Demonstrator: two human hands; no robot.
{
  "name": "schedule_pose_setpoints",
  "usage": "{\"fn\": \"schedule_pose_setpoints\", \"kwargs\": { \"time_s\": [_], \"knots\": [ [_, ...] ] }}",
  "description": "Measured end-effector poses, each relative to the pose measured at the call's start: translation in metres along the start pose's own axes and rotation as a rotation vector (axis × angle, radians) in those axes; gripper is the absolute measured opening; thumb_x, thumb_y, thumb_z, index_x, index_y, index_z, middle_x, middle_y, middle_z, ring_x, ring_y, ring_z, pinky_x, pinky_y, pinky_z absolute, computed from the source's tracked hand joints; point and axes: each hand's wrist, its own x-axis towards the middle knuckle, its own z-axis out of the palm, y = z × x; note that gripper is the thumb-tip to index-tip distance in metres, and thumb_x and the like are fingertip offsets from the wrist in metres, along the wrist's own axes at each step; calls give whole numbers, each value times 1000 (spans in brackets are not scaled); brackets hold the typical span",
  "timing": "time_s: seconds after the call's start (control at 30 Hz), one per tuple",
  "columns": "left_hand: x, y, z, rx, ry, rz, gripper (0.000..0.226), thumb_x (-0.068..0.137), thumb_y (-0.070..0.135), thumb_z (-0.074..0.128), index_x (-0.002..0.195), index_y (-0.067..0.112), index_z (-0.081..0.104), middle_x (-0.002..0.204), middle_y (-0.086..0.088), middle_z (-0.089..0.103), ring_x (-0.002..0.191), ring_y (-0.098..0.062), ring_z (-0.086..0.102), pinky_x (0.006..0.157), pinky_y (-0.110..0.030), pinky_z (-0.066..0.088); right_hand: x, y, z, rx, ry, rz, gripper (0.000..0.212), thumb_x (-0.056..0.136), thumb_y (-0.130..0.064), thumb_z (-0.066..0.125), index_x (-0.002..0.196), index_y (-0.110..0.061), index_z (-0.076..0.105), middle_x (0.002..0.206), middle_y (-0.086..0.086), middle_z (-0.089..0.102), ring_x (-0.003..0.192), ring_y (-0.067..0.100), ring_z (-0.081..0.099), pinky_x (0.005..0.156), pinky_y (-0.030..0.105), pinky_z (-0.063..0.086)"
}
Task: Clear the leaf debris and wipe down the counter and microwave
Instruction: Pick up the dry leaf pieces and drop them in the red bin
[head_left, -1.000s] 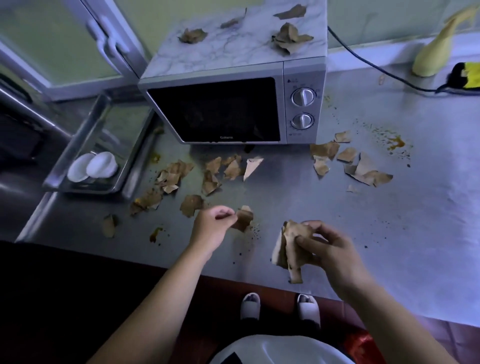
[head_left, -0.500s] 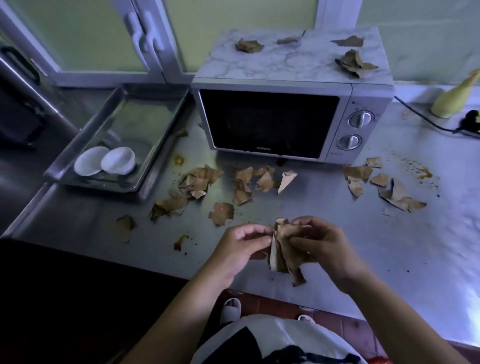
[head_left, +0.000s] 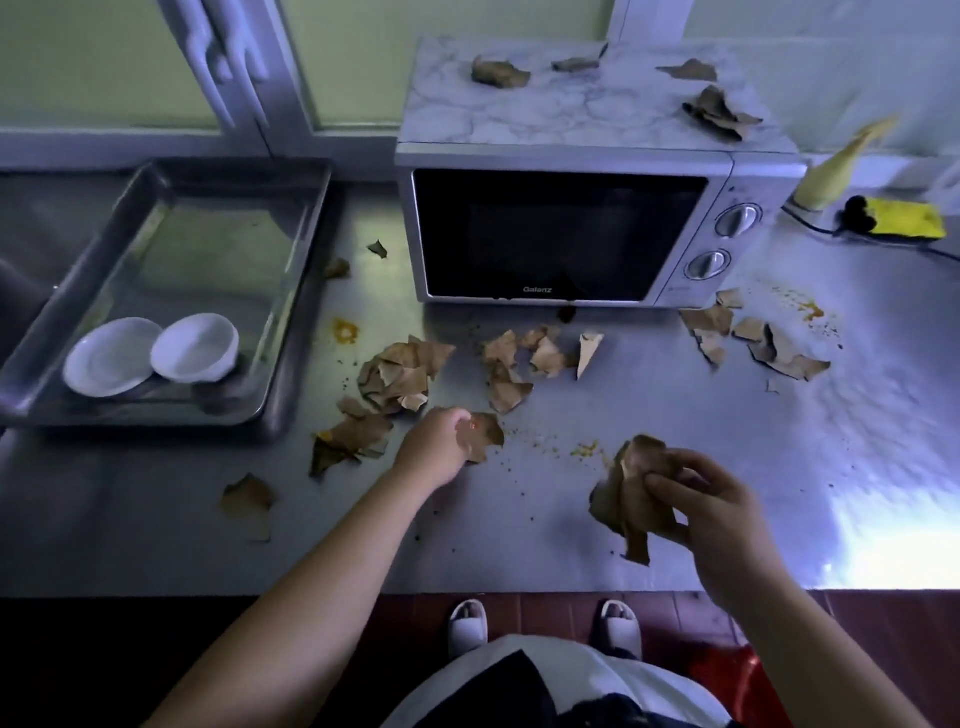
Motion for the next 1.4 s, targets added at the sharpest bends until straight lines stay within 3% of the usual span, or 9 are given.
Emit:
{"fn": "schedule_pose_setpoints", "kwargs": {
  "time_s": [0.2,0.33,0.43,0.67,0.73,0.83,1.03,1.2,1.4],
  "knots": [
    [43,6,-1,336,-80,8,56,91,22,64,144,28,45,142,-6,49,123,-29,56,94,-40,51,-32,7,-10,55,174,-22,22,87,17,57,106,9,63,89,20,67,77,30,65,58,36,59],
    [45,5,5,360,-64,28,30,87,20,71,113,28,58,123,-6,51,95,-25,58,69,-33,47,-46,10,-15,102,233,-3,24,88,16,57,110,10,63,95,24,66,83,36,65,64,42,61],
    [45,1,8,332,5,58,20,84,21,73,93,24,55,108,-4,52,87,-23,54,65,-31,41,-48,13,-16,119,249,2,24,87,16,57,110,8,63,95,22,67,82,35,65,64,41,61],
    [37,-4,14,319,116,106,24,83,14,71,88,24,49,89,3,59,79,-20,56,57,-30,42,-32,18,-13,105,172,8,22,87,13,59,107,6,65,91,20,68,78,32,67,61,38,58],
    [34,-4,16,232,112,89,23,86,11,67,94,24,49,92,2,58,77,-19,55,52,-26,39,-24,18,-9,101,148,18,24,86,12,61,108,4,66,91,20,68,84,35,65,67,42,57],
    [22,2,11,-100,80,-36,30,88,7,68,106,27,54,93,0,61,78,-19,61,55,-30,52,-14,15,-3,120,81,44,24,86,11,62,107,1,67,87,14,69,81,30,65,66,40,58],
    [-42,28,5,-680,150,-242,38,79,4,80,111,18,65,89,-6,72,81,-20,69,77,-35,60,0,15,23,176,-141,124,20,88,10,60,106,2,65,86,12,67,79,25,66,62,40,56],
    [-96,47,0,-869,208,-279,32,80,0,78,100,23,67,84,-1,75,75,-10,68,66,-23,57,6,21,57,194,-354,200,15,87,9,61,94,-4,65,91,10,69,78,20,69,62,36,57],
    [-130,44,-18,-957,268,-285,27,85,-8,69,98,16,68,82,1,73,70,-6,65,62,-17,51,0,19,97,133,-421,209,16,88,10,59,101,2,63,100,28,66,90,34,64,82,54,53]
  ]
}}
